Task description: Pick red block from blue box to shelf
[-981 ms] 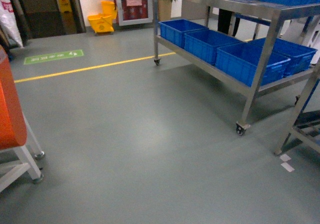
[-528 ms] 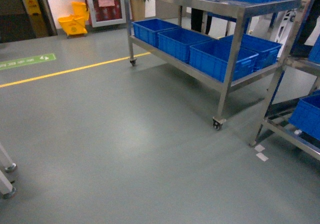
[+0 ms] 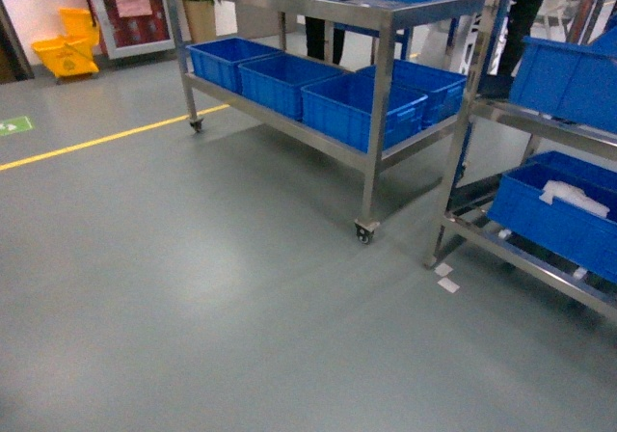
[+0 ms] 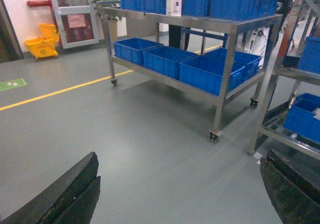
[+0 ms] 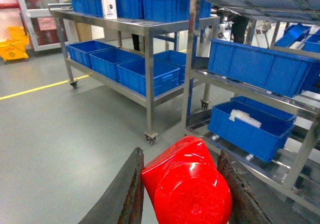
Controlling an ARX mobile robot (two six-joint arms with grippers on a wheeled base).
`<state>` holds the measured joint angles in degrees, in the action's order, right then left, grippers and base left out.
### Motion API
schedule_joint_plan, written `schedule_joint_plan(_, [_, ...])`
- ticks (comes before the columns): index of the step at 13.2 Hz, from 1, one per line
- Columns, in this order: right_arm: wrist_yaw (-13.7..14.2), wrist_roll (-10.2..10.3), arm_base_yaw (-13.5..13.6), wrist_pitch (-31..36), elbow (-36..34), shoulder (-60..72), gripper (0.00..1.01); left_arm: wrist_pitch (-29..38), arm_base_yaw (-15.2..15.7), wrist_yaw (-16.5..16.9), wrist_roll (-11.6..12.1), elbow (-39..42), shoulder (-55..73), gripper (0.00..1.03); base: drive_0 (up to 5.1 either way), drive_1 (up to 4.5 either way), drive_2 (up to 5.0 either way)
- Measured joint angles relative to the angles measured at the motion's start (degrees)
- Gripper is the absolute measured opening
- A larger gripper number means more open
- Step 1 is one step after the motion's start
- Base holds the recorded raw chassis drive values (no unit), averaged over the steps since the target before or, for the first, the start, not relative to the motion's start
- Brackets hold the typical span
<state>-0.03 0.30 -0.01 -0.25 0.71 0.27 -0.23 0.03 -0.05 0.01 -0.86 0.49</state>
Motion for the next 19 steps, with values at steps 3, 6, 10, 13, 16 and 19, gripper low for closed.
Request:
schedule_joint_plan(3, [0.0,0.0,0.0,0.0,0.0,0.0,0.36,0.0,0.0,0.0,0.0,0.0,0.0,0.98,-1.6,-1.62,-1.6])
schedule_joint_plan(6, [0.0,0.0,0.0,0.0,0.0,0.0,0.36,0.0,0.0,0.0,0.0,0.0,0.0,0.98,-1.6,-1.62,-1.6])
schedule_joint_plan(10, [0.0,0.0,0.0,0.0,0.0,0.0,0.36,0.0,0.0,0.0,0.0,0.0,0.0,0.98,-1.6,-1.62,-1.6])
schedule_joint_plan(13, [0.0,0.0,0.0,0.0,0.0,0.0,0.36,0.0,0.0,0.0,0.0,0.0,0.0,0.98,-1.5,-1.52,-1.5])
schedule_joint_plan(16, [0.0,0.0,0.0,0.0,0.0,0.0,0.36,0.0,0.0,0.0,0.0,0.0,0.0,0.98,-1.5,-1.47,-1.5])
schedule_joint_plan(19, [0.0,0.0,0.0,0.0,0.0,0.0,0.35,0.0,0.0,0.0,0.0,0.0,0.0,0.98,-1.5,-1.47,-1.5])
